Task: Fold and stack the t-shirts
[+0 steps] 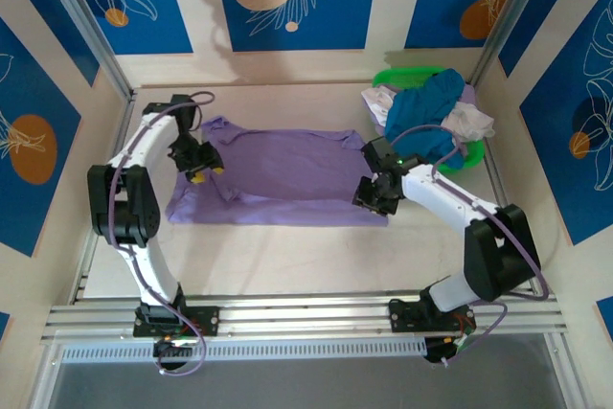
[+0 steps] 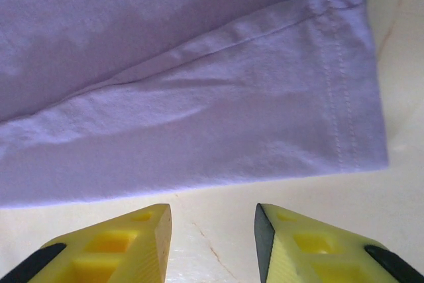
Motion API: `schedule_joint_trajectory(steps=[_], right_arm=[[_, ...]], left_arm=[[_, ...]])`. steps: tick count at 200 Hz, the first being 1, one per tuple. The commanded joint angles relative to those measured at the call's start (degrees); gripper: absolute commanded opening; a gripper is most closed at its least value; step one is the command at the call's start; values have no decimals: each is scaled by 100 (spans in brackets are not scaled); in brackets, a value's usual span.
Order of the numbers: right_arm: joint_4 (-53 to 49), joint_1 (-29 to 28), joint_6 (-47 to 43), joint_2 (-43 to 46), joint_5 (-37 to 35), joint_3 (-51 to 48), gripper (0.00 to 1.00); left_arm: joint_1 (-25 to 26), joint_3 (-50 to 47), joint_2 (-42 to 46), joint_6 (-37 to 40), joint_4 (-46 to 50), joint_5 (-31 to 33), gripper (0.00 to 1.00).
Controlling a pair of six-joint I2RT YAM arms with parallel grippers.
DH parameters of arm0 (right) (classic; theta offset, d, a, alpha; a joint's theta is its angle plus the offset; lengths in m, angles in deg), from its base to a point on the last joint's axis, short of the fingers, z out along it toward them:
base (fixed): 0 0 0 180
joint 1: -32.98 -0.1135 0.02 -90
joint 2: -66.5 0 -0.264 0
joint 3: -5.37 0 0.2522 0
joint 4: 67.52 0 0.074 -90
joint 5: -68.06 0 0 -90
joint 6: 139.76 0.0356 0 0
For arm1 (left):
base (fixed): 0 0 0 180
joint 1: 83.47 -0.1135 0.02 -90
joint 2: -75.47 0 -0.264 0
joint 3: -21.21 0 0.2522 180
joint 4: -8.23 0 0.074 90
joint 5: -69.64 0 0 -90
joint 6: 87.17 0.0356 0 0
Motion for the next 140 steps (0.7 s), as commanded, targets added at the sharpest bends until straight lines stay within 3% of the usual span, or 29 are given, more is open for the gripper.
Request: schedule_joint_trajectory(steps=[1,45,123,140], right_arm=[[22,-60,-56,-121,190,329,40],[25,-61,-96,-228,164,387,40],[22,-17,-134,-180,174,337,40],[5,0,-159,-158,179,335,40]], left_arm=[[296,-444,234,-280,-390,-242,47],[658,-908,179,-398,-565,-55,42],[716,-895,-22,-370,-652,289,1],[715,-703,-61,-409,-665,285,0]])
